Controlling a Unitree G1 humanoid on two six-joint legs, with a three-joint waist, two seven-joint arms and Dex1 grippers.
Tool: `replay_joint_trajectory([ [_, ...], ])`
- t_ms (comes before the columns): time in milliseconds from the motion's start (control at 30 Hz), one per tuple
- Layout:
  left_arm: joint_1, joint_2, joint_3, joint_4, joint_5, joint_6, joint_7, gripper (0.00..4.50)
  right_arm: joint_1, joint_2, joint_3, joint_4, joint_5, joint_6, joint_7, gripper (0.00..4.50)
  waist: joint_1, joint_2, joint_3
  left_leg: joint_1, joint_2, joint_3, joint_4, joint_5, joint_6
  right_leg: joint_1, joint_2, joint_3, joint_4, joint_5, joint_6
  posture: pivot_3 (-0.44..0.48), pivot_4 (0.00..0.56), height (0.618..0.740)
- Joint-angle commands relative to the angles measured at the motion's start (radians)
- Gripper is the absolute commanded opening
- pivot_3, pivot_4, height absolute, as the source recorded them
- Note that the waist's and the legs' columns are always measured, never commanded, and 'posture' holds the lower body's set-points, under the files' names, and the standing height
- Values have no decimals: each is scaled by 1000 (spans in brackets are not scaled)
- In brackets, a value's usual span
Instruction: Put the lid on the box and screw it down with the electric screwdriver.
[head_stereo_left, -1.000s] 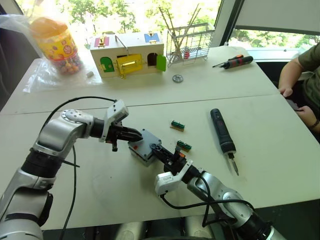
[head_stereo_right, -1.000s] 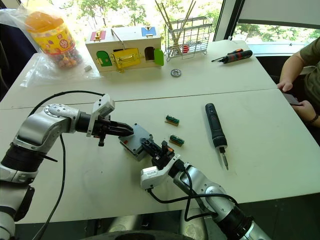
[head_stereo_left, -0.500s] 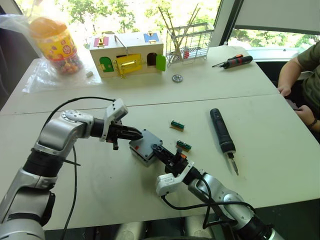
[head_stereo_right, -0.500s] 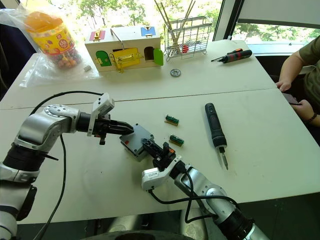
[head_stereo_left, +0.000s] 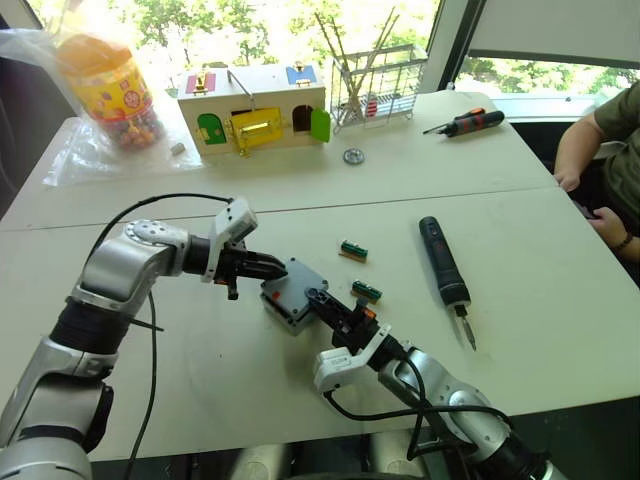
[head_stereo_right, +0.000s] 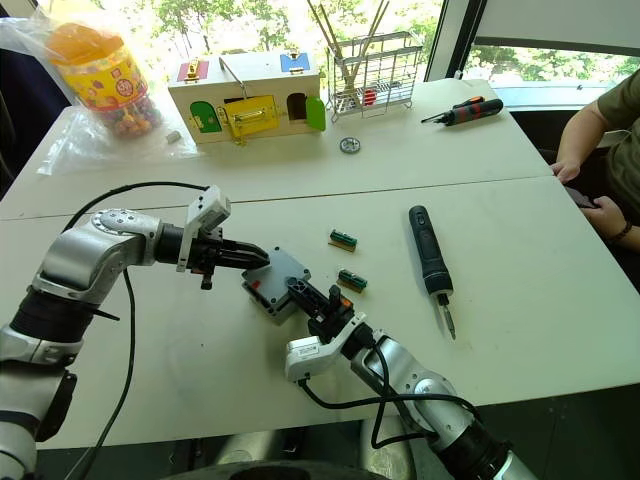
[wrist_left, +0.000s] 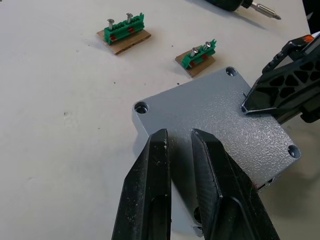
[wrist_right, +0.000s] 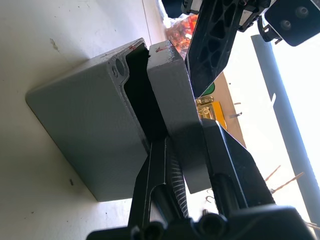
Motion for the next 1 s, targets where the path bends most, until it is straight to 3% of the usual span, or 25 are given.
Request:
replay_joint_trajectory([
  [33, 39, 12, -65, 9, 64, -32, -11, 712, -8, -2, -9, -47, 29, -31, 2, 139, 0, 0, 0, 0, 0, 0, 0, 0, 0, 0, 0, 0, 0, 0, 0, 0, 150, 740],
  [67, 45, 12, -74, 11, 76, -45, -12, 712, -9, -3, -10, -46, 31, -36, 4, 139, 1, 0, 0, 0, 0, 0, 0, 0, 0, 0, 0, 0, 0, 0, 0, 0, 150, 740],
  [233, 78, 13, -111, 19, 134, -98, -10, 659, 5, -14, -25, -57, 39, -50, 4, 2474, 1, 0, -6, 4, 0, 0, -1, 0, 0, 2, 0, 0, -1, 0, 0, 0, 150, 740],
  [333, 91, 7, -125, 30, 166, -126, -7, 659, 20, -33, -35, -79, 36, -64, -1, 3754, 4, 1, -11, 16, 0, 1, -9, 0, 0, 13, 0, 1, -6, -1, 0, 0, 150, 740],
  [667, 121, -11, -143, 31, 217, -166, -6, 659, 100, -94, -96, -167, 63, -113, -19, 3754, 7, 2, -21, 20, 1, 0, -12, 0, 0, 18, 1, 3, -13, -2, 0, 0, 150, 740],
  [767, 132, -11, -145, 25, 228, -182, -12, 659, 138, -107, -114, -194, 64, -131, -34, 3754, 11, 2, -23, 20, 1, 0, -12, 0, 0, 19, 5, 12, -14, -3, 1, 0, 150, 740],
  [1000, 136, -25, -88, 11, 190, -198, -13, 659, 183, -96, -174, -221, 117, -133, -29, 3754, 19, 3, -24, 21, 2, 1, -13, 0, 1, 18, 8, 18, -14, -3, 1, 0, 150, 740],
])
